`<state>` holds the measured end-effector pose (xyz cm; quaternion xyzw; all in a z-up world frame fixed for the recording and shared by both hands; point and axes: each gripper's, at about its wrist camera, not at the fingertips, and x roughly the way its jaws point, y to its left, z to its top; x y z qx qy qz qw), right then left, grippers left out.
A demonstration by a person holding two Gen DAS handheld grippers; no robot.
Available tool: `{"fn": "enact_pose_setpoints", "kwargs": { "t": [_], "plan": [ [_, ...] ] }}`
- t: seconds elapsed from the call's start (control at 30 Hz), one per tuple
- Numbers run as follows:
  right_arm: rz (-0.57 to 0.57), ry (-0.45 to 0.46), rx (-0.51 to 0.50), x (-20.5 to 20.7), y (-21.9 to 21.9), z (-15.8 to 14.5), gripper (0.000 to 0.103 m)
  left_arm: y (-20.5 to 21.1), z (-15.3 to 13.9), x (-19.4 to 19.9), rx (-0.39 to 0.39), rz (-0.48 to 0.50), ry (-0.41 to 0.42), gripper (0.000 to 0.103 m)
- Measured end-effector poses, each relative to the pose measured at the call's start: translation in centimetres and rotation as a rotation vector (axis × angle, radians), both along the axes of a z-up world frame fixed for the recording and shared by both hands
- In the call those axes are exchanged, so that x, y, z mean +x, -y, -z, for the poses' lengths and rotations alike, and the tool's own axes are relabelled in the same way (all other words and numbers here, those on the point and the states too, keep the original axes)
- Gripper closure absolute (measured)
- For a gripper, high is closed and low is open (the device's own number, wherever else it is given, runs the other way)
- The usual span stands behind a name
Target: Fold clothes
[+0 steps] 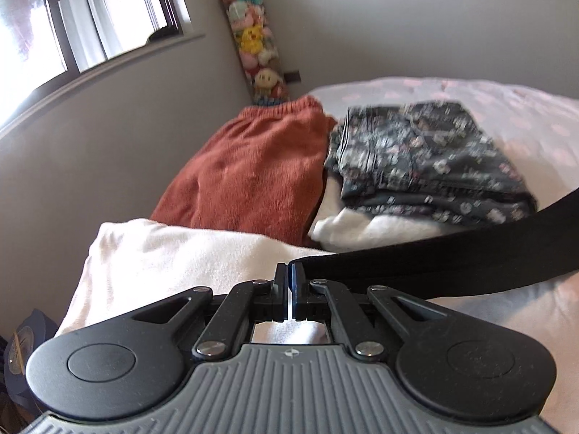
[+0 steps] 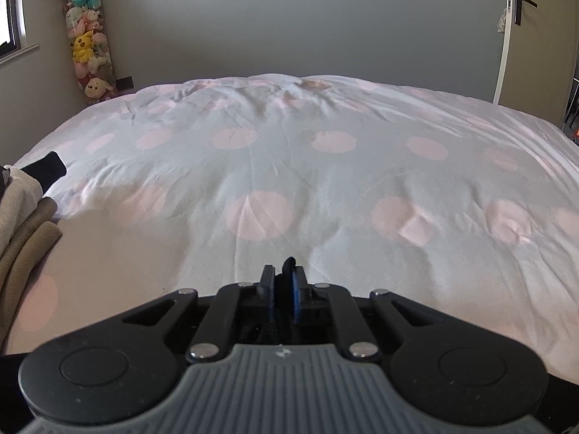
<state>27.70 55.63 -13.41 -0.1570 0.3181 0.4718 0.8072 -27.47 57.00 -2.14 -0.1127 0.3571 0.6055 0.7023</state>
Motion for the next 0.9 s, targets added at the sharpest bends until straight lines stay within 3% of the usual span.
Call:
{"fn": "enact_pose_setpoints", "kwargs": {
  "t": [0.07,0.23,0.4,0.5,0.6,0.77,0.9],
  "plan": [
    [0.018,0.008,-0.003,0.2,-0.5,1.0,0.102,-0.7,1.0,0.2,-0.017,-0.011,-0.028,0.103],
    [0.034,-0.039,-0.018,1.5,-1.2,2.9,0.102,-1.6,2.6,0.4,-0.031,-0.034,-0.108,0.102],
    [0.010,-0.053,-0.005,3.0,0.5,2.3,0.097,-1.3,1.9,1.3,-0.001,-0.024,-0.129,0.102],
    [0.016,-0.074,0.007,4.5,2.4,1.3,0.096,-0.5,1.1,3.1,0.008,0.038,-0.109,0.097],
    [0.022,-0.070,0.009,5.5,5.4,0.2,0.080,0.7,0.3,5.4,-0.003,0.134,-0.070,0.090],
    [0.058,-0.114,0.029,5.8,13.6,-1.4,0.071,3.2,0.9,9.2,-0.084,0.270,-0.021,0.087],
    [0.067,-0.132,0.013,2.8,21.2,-1.6,0.066,5.7,3.3,12.2,-0.274,0.359,0.043,0.087]
  ]
}}
